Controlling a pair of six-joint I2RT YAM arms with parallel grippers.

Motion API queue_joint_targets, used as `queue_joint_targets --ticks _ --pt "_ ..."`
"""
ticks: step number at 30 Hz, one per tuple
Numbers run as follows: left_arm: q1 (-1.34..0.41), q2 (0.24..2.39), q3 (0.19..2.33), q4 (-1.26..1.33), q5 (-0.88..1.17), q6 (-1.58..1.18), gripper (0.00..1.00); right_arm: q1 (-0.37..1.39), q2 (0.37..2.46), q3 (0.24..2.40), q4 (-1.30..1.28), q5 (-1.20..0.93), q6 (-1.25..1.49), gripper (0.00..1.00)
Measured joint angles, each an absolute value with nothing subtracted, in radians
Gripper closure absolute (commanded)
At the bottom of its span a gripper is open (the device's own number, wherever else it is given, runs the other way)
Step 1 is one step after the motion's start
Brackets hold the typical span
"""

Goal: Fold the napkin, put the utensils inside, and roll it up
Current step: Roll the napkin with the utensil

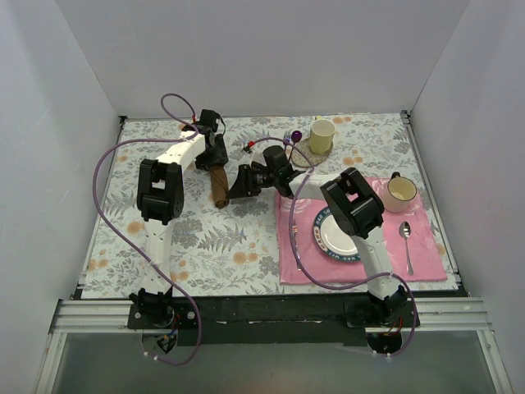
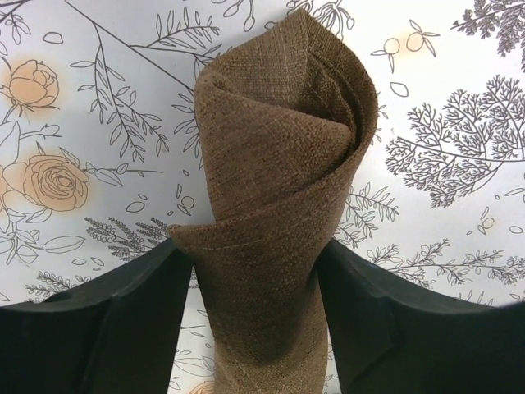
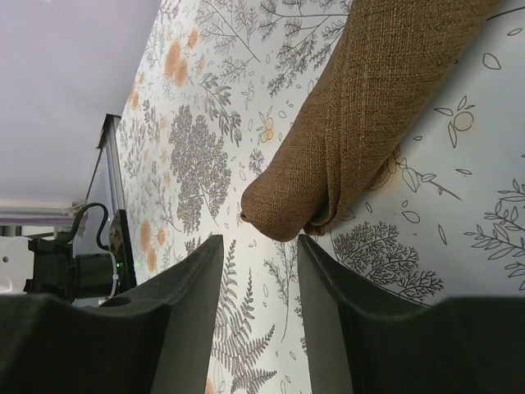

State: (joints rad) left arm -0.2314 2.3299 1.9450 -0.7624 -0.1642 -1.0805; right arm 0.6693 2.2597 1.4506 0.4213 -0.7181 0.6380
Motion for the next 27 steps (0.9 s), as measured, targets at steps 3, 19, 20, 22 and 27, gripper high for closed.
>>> queue_joint_targets --ticks 3,19,20,22,27 --pt "-0.231 2.330 1.945 -0.759 -0.161 -1.081 0.34 0.667 2.260 1.450 0.419 -0.717 0.632 0.51" --pt "-0.230 2.294 1.938 -0.781 -0.138 -1.098 0.17 0.656 2.252 1.456 0.389 -0.718 0.605 0.50" --pt "-0.229 2.283 1.938 -0.785 -0.131 -1.101 0.17 0.656 2.252 1.459 0.385 -0.718 0.604 0.50" --pt "-0.224 2.254 1.938 -0.788 -0.113 -1.108 0.16 0.656 2.252 1.470 0.378 -0.718 0.602 0.50" --pt "-0.190 2.152 1.894 -0.757 -0.060 -1.151 0.26 0.656 2.252 1.500 0.364 -0.718 0.605 0.60"
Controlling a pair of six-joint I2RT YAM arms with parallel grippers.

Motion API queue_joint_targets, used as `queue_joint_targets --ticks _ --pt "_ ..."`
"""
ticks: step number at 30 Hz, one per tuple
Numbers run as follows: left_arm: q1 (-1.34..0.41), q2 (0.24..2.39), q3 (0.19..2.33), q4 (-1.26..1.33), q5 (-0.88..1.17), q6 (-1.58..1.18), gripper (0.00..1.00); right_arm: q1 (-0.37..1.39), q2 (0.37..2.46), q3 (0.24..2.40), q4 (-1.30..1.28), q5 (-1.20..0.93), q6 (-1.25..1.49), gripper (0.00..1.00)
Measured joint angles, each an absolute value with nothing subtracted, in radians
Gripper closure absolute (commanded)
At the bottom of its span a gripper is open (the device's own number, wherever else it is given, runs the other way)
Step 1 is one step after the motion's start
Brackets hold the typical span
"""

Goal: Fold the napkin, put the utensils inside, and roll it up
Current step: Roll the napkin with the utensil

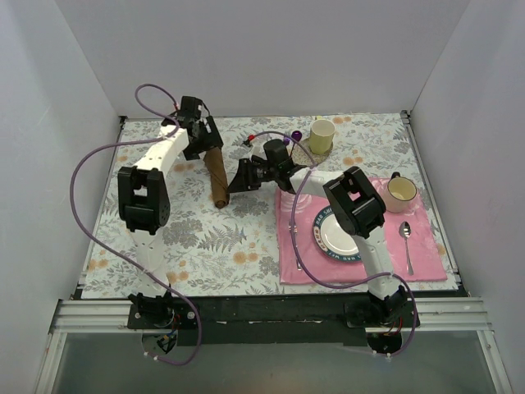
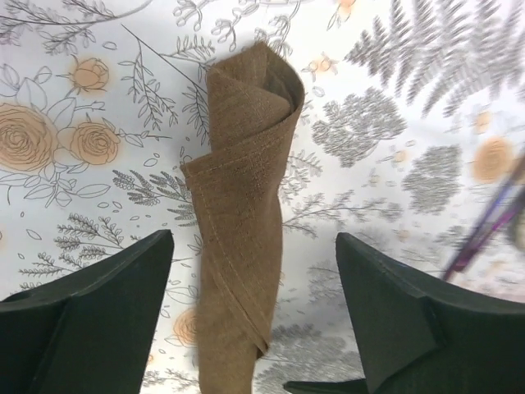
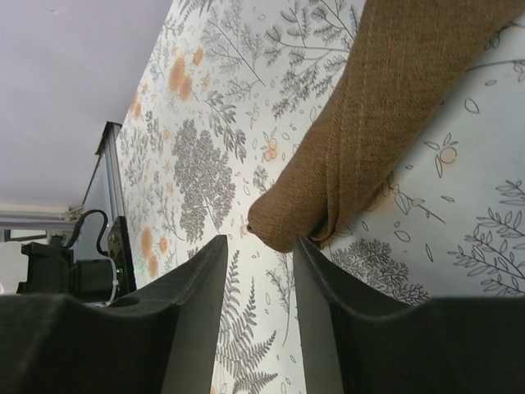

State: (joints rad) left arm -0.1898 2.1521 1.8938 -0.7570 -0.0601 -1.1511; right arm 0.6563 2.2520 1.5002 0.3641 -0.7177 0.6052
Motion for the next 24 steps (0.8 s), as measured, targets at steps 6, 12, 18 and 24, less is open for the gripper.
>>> queue_joint_targets --ticks 6,12,18,24 --pt "-0.058 2.049 1.776 -0.621 0.132 -1.266 0.71 0.671 2.265 1.577 0.371 -0.714 0.640 0.71" --pt "0.023 2.084 1.691 -0.481 0.317 -1.360 0.94 0.704 2.336 1.669 0.385 -0.703 0.679 0.83" --pt "0.003 2.102 1.594 -0.353 0.441 -1.422 0.98 0.723 2.413 1.699 0.415 -0.707 0.738 0.87" --pt "-0.007 2.107 1.549 -0.267 0.498 -1.461 0.99 0.721 2.448 1.699 0.432 -0.714 0.782 0.88"
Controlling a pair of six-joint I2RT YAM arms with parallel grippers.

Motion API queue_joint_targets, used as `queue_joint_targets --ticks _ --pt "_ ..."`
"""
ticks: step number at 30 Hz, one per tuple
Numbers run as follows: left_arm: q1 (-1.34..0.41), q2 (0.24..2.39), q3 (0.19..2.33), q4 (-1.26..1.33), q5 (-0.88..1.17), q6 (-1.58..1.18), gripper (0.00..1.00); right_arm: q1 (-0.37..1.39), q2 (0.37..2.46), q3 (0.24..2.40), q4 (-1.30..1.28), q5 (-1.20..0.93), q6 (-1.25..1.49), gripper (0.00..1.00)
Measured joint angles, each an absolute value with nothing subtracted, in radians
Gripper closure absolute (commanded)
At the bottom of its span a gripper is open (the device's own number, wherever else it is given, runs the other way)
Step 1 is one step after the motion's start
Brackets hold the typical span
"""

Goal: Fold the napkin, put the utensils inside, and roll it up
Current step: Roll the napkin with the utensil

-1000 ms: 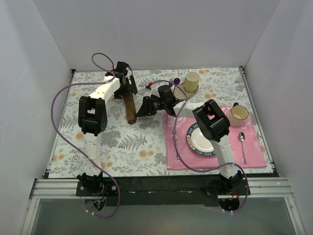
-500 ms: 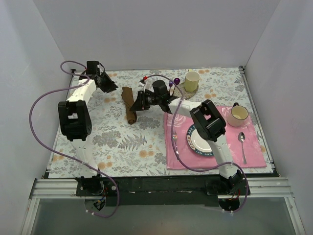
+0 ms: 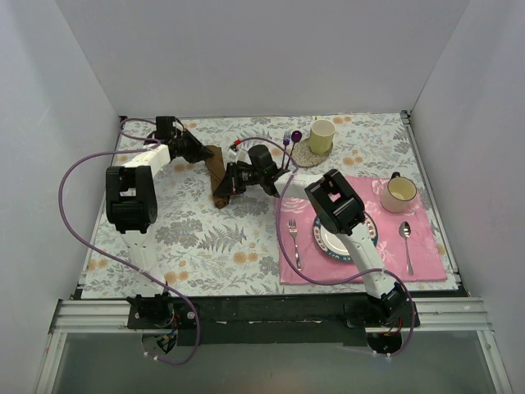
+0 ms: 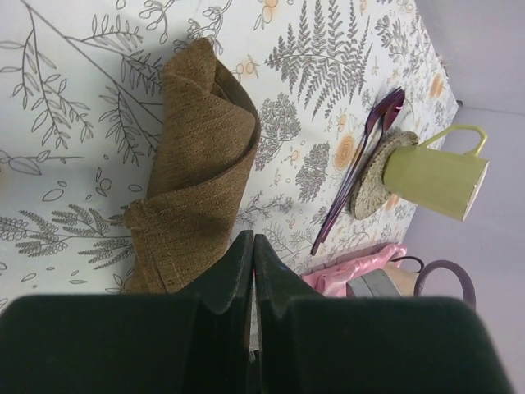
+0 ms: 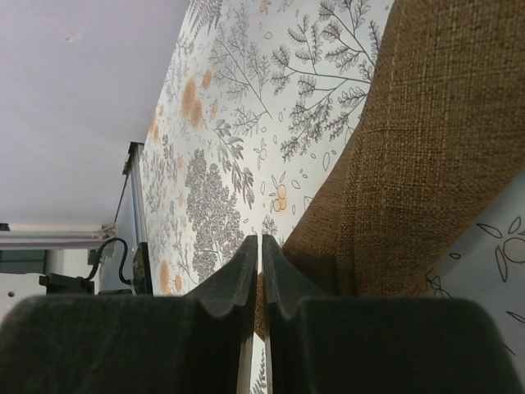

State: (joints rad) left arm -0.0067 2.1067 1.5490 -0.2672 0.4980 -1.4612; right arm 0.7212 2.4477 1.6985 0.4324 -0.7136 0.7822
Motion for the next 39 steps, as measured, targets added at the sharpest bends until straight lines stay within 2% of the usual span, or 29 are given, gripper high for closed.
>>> queue_joint_targets --ticks 19,22,25,28,31,33,35,39 --pt "0.028 2.237 1.549 -0.163 0.548 -1.492 0.99 0.719 2.448 1.644 0.527 -0.718 0.821 0.89" --pt "0.028 2.237 1.551 -0.162 0.548 -1.490 0.95 0.718 2.448 1.645 0.527 -0.722 0.826 0.89" --pt "0.028 2.237 1.565 -0.181 0.548 -1.486 0.87 0.717 2.448 1.654 0.514 -0.727 0.823 0.84" --pt "0.028 2.230 1.578 -0.197 0.539 -1.481 0.75 0.717 2.448 1.682 0.479 -0.734 0.804 0.83" --pt "0.028 2.206 1.585 -0.236 0.511 -1.473 0.66 0.718 2.448 1.705 0.449 -0.736 0.781 0.77" --pt "0.027 2.176 1.586 -0.277 0.475 -1.461 0.60 0.718 2.448 1.716 0.421 -0.736 0.767 0.69" --pt "0.022 2.141 1.587 -0.317 0.425 -1.443 0.57 0.718 2.448 1.731 0.388 -0.737 0.749 0.61" --pt "0.018 2.073 1.587 -0.373 0.322 -1.406 0.58 0.720 2.446 1.785 0.288 -0.728 0.687 0.46"
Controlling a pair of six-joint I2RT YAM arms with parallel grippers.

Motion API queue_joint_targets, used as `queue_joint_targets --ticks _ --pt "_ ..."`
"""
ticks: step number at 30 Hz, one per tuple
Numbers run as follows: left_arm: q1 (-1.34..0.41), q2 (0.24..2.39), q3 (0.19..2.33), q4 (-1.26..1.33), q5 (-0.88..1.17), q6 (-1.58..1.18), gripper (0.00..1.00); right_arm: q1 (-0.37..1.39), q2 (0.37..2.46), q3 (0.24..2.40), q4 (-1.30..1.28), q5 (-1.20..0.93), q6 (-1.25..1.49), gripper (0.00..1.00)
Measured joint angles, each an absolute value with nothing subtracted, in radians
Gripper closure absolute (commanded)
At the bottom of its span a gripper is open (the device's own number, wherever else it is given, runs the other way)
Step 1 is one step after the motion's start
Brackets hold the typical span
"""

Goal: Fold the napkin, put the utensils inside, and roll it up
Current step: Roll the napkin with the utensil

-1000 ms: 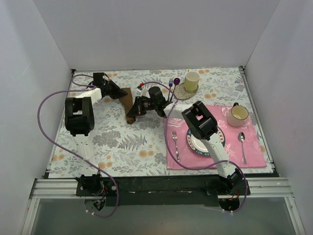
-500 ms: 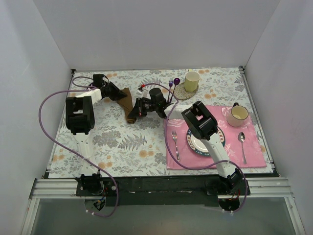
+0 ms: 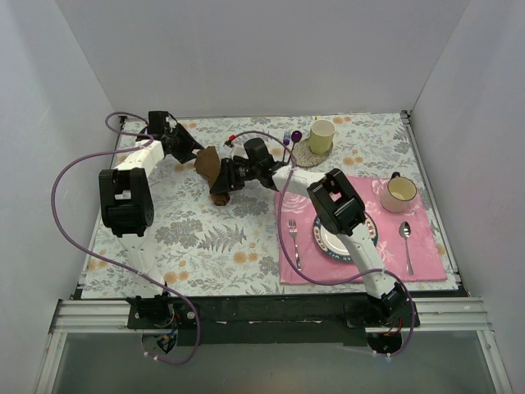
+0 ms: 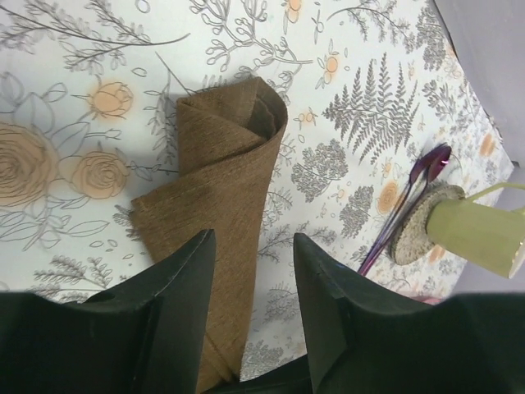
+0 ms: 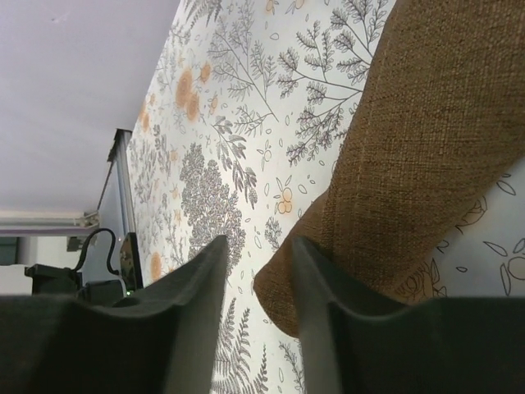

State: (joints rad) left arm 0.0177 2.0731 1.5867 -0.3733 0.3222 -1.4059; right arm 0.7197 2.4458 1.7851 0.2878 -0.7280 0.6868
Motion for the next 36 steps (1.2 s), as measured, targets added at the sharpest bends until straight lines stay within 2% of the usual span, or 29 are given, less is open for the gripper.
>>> queue_joint_targets --ticks 2,5,16,25,27,36 --pt "0.017 2.057 1.587 -0.387 0.293 -1.394 0.57 0.722 2.435 1.808 0.226 -0.709 0.644 0.38" --pt "0.017 2.056 1.587 -0.410 0.261 -1.383 0.55 0.726 2.412 1.845 0.129 -0.664 0.567 0.31" --pt "-0.052 2.098 1.626 -0.467 0.170 -1.373 0.52 0.755 2.347 1.943 -0.131 -0.441 0.337 0.19" --pt "-0.065 2.110 1.626 -0.477 0.118 -1.367 0.50 0.788 2.347 2.015 -0.242 -0.286 0.237 0.17" --pt "-0.065 2.110 1.626 -0.481 0.108 -1.364 0.47 0.793 2.349 2.016 -0.252 -0.271 0.228 0.17" --pt "-0.065 2.122 1.626 -0.492 0.086 -1.360 0.46 0.799 2.380 2.026 -0.279 -0.257 0.229 0.17"
